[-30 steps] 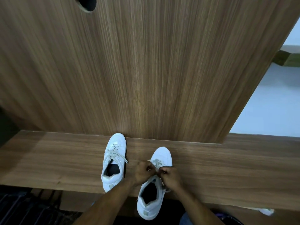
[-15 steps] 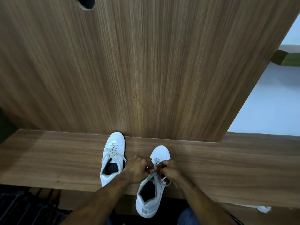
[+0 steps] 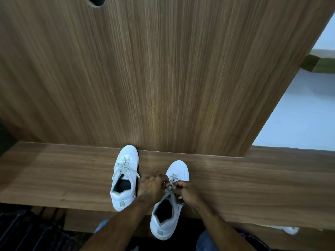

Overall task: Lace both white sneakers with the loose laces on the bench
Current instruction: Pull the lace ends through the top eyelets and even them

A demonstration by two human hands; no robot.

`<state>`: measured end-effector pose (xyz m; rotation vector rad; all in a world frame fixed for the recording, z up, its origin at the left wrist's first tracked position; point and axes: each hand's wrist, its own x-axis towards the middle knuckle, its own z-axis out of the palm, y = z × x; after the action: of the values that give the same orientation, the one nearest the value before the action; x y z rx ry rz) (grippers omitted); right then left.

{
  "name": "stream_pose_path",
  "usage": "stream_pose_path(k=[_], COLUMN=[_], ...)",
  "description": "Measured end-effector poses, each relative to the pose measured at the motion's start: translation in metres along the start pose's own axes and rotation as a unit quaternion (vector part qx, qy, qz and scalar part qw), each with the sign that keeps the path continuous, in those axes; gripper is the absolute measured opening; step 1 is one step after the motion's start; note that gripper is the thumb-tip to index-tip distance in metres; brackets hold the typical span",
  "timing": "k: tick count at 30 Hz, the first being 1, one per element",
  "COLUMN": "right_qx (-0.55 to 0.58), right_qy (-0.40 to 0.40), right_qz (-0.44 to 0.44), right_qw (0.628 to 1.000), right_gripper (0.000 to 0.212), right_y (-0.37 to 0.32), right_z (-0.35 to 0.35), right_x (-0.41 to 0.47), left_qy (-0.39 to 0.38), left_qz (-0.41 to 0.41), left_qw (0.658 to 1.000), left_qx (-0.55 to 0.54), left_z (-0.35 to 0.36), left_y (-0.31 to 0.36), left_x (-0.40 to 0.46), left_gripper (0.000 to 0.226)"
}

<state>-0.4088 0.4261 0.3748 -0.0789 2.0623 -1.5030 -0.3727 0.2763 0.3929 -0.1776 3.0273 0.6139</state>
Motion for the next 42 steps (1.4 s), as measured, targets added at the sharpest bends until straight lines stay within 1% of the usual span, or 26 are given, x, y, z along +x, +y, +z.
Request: stream_pose_path(k=[2, 4, 5, 7, 10, 11, 13, 14, 16, 17, 18, 19, 20, 21, 22, 23, 24, 25, 26, 27, 28, 29, 31, 32, 39, 42], right_qx=[0.037, 0.069, 0.076, 0.091, 0.105, 0.101, 0.089, 0.072, -0.006, -0.064, -0.121, -0.18, -0.232, -0.283, -0.334, -0.394, -0.464, -0.531, -0.586, -0.628, -0.659, -0.683, -0.708, -0.715, -0.741, -0.75], right_qy=[-0.009, -0.004, -0.001, -0.001, 0.003, 0.004, 0.004, 0.004, 0.008, 0.011, 0.013, 0.012, 0.008, 0.005, -0.002, -0.01, -0.014, -0.01, -0.005, -0.005, -0.007, -0.008, -0.008, -0.006, 0.004, 0.001], right_qz=[0.035, 0.048, 0.054, 0.057, 0.063, 0.058, 0.051, 0.042, 0.004, -0.026, -0.063, -0.096, -0.121, -0.146, -0.169, -0.182, -0.197, -0.215, -0.234, -0.241, -0.244, -0.24, -0.221, -0.208, -0.13, -0.14], right_qw=[0.999, 0.996, 0.996, 0.994, 0.993, 0.993, 0.995, 0.997, 1.0, 0.998, 0.991, 0.979, 0.965, 0.948, 0.927, 0.901, 0.864, 0.819, 0.776, 0.74, 0.711, 0.69, 0.671, 0.667, 0.658, 0.646], right_gripper=[0.027, 0.026, 0.025, 0.024, 0.026, 0.026, 0.025, 0.023, 0.02, 0.018, 0.015, 0.017, 0.024, 0.031, 0.032, 0.024, 0.017, 0.014, 0.014, 0.015, 0.015, 0.016, 0.018, 0.019, 0.028, 0.03], right_y=[0.0, 0.001, 0.002, 0.003, 0.002, 0.002, 0.001, 0.0, -0.002, -0.004, -0.005, -0.006, -0.005, -0.005, -0.005, -0.008, -0.012, -0.017, -0.021, -0.026, -0.028, -0.03, -0.031, -0.03, -0.019, -0.014], right_z=[0.001, 0.002, 0.003, 0.003, 0.003, 0.002, 0.003, 0.003, 0.001, 0.0, -0.003, -0.006, -0.01, -0.014, -0.018, -0.022, -0.026, -0.03, -0.034, -0.037, -0.038, -0.039, -0.038, -0.038, -0.06, -0.064], right_x=[0.0, 0.0, 0.0, -0.002, -0.002, -0.002, -0.004, -0.004, -0.005, -0.004, -0.002, -0.002, -0.001, 0.0, 0.0, -0.002, -0.005, -0.008, -0.011, -0.013, -0.016, -0.018, -0.022, -0.025, -0.04, -0.039], left_qy=[0.033, 0.067, 0.081, 0.075, 0.029, 0.025, 0.024, 0.005, -0.062, -0.096, -0.124, -0.146, -0.169, -0.192, -0.21, -0.225, -0.23, -0.227, -0.22, -0.208, -0.193, -0.176, -0.149, -0.146, -0.134, -0.133], left_qz=[-0.017, -0.03, -0.012, 0.036, 0.058, 0.061, 0.054, 0.044, 0.014, -0.006, -0.03, -0.06, -0.088, -0.109, -0.115, -0.115, -0.109, -0.098, -0.082, -0.062, -0.043, -0.026, -0.007, -0.01, 0.012, 0.024], left_qw=[0.999, 0.997, 0.996, 0.996, 0.996, 0.997, 0.998, 0.998, 0.998, 0.995, 0.989, 0.979, 0.968, 0.959, 0.955, 0.953, 0.954, 0.96, 0.968, 0.975, 0.98, 0.983, 0.984, 0.983, 0.977, 0.975], left_qx=[-0.024, -0.035, -0.031, -0.026, -0.064, -0.051, 0.02, 0.039, 0.03, -0.01, -0.072, -0.13, -0.166, -0.175, -0.175, -0.168, -0.156, -0.128, -0.089, -0.038, 0.007, 0.041, 0.094, 0.113, 0.164, 0.175], left_z=[0.005, 0.008, 0.01, 0.012, 0.01, 0.007, 0.0, -0.004, -0.015, -0.02, -0.025, -0.031, -0.037, -0.043, -0.048, -0.051, -0.052, -0.052, -0.051, -0.049, -0.045, -0.041, -0.035, -0.031, -0.02, -0.021], left_y=[0.001, 0.0, -0.001, -0.004, -0.008, -0.007, -0.001, 0.001, 0.007, 0.008, 0.007, 0.008, 0.01, 0.012, 0.013, 0.014, 0.012, 0.011, 0.008, 0.004, 0.0, -0.002, -0.005, -0.007, -0.036, -0.036], left_x=[-0.003, -0.006, -0.007, -0.011, -0.013, -0.012, -0.01, -0.007, -0.001, 0.002, 0.007, 0.01, 0.012, 0.015, 0.018, 0.02, 0.021, 0.02, 0.018, 0.017, 0.013, 0.01, 0.002, -0.001, -0.008, -0.008], left_gripper=[0.016, 0.017, 0.016, 0.019, 0.029, 0.028, 0.025, 0.025, 0.026, 0.029, 0.031, 0.03, 0.03, 0.031, 0.032, 0.031, 0.031, 0.033, 0.034, 0.034, 0.034, 0.034, 0.036, 0.038, 0.034, 0.035])
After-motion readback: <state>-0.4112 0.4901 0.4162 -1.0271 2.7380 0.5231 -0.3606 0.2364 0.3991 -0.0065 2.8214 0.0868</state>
